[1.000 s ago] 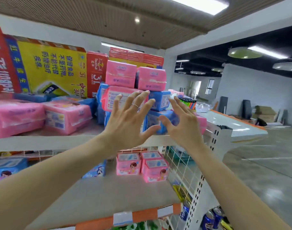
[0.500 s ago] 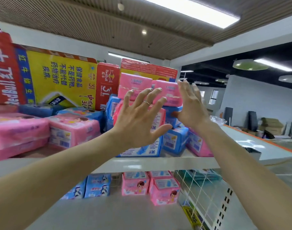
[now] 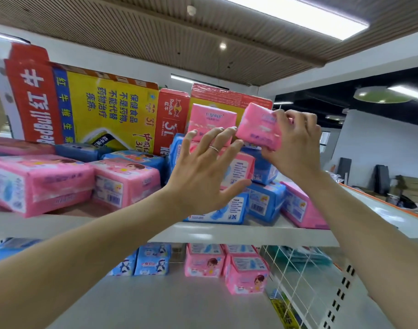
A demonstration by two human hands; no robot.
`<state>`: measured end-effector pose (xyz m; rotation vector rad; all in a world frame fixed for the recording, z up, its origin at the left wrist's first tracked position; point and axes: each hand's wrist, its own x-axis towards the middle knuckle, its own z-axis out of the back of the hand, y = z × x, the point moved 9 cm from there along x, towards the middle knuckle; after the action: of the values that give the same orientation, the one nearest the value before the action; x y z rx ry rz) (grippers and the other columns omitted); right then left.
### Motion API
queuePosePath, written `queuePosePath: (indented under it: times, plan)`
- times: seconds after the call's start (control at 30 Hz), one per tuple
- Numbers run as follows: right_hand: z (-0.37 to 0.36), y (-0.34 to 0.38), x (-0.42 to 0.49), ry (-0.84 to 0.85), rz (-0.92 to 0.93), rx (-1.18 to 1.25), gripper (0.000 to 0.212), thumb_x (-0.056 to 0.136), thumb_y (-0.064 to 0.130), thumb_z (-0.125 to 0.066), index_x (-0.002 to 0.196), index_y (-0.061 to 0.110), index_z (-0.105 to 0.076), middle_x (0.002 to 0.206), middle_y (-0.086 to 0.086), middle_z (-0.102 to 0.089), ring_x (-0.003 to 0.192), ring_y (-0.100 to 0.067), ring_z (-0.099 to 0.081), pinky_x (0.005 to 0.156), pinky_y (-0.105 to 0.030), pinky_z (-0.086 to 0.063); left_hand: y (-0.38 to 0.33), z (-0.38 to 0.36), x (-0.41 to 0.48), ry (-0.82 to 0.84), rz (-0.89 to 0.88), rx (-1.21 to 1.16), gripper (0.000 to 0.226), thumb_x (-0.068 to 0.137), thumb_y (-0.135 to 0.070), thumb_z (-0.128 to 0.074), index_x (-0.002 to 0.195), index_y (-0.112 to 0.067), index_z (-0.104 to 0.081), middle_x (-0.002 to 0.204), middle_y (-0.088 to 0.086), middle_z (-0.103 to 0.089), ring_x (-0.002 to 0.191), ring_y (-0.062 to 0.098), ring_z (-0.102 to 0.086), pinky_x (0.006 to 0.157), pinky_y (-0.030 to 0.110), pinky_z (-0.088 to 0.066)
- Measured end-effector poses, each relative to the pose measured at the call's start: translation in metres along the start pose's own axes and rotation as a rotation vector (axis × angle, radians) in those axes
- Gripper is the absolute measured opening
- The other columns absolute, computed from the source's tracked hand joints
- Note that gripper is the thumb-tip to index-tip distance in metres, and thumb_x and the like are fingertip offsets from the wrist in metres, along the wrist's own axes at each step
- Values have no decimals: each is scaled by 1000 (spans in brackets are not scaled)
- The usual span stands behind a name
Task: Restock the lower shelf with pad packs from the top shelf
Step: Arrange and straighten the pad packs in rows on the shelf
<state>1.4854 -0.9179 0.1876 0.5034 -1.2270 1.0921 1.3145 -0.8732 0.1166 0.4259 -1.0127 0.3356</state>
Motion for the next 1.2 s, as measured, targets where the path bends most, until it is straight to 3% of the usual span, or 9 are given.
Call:
queuePosePath:
  times: [0.17, 0.3, 0.5, 0.57, 0.63, 0.73, 0.83, 1.07, 1.2]
  plan:
    - [52, -25, -23, -149, -118, 279, 66, 74, 34, -75, 131, 12, -50, 128, -16, -48, 118, -27, -34, 97, -18, -30, 6, 6, -12, 31, 64, -19, 75, 90, -69, -41, 145, -17, -43, 158, 6, -33, 144, 27, -31, 113, 63, -22]
    - [90, -45, -56, -163, -200, 474, 67, 75, 38, -77, 131, 10, -53, 124, -17, -52, 113, -30, -46, 90, 1, -22, 1, 14, -23, 22, 124, -136, 79, 83, -55, -67, 146, -15, -39, 158, 6, -30, 143, 28, -27, 113, 61, -26]
    - [111, -56, -125, -60, -528, 1232, 44, 78, 28, -78, 119, 25, -64, 106, 6, -69, 96, -7, -69, 77, -24, -58, -22, 31, -47, -12, 306, -480, 86, 78, -43, -80, 147, -14, -37, 154, 4, -35, 139, 20, -29, 116, 35, -26]
    - [106, -53, -150, -17, -645, 1392, 34, 77, 28, -77, 110, 32, -68, 106, 3, -73, 101, -17, -71, 83, -36, -59, -33, 30, -59, 39, 396, -622, 87, 77, -47, -80, 147, -19, -37, 151, 0, -40, 136, 14, -37, 113, 30, -32]
    - [102, -48, -172, 32, -715, 1496, 33, 84, 19, -74, 117, 22, -67, 110, -4, -74, 103, -25, -71, 91, -44, -56, -47, 26, -75, 95, 485, -832, 89, 73, -57, -80, 145, -26, -37, 146, -8, -45, 130, 5, -47, 107, 29, -42]
    - [98, -34, -204, 83, -822, 1615, 30, 88, 3, -67, 117, 13, -64, 93, 4, -75, 91, -14, -71, 87, -33, -55, -67, 21, -99, 109, 602, -1187, 82, 69, -51, -76, 139, -26, -41, 144, -5, -49, 126, 9, -56, 102, 32, -50]
    - [97, -4, -232, 220, -879, 1761, 30, 84, 8, -67, 113, 15, -63, 85, 9, -75, 86, -8, -71, 80, -24, -55, -84, 27, -124, 89, 676, -1356, 61, 82, -29, -76, 132, -19, -44, 128, 2, -62, 109, 10, -67, 87, 26, -54]
    - [81, 44, -313, 556, -895, 1639, 32, 76, 46, -75, 103, 29, -74, 100, 3, -75, 103, -16, -69, 98, -48, -48, -79, 29, -208, 125, 929, -1311, 58, 82, -12, -75, 134, -7, -49, 111, 3, -74, 98, 13, -72, 79, 22, -55]
    - [73, 72, -370, 745, -886, 1495, 53, 87, 54, -58, 87, 2, -66, 85, -5, -70, 92, -6, -68, 101, -41, -42, -83, 13, -277, 233, 1091, -1198, 54, 81, -22, -72, 131, -8, -56, 103, 2, -77, 89, 11, -73, 72, 21, -57]
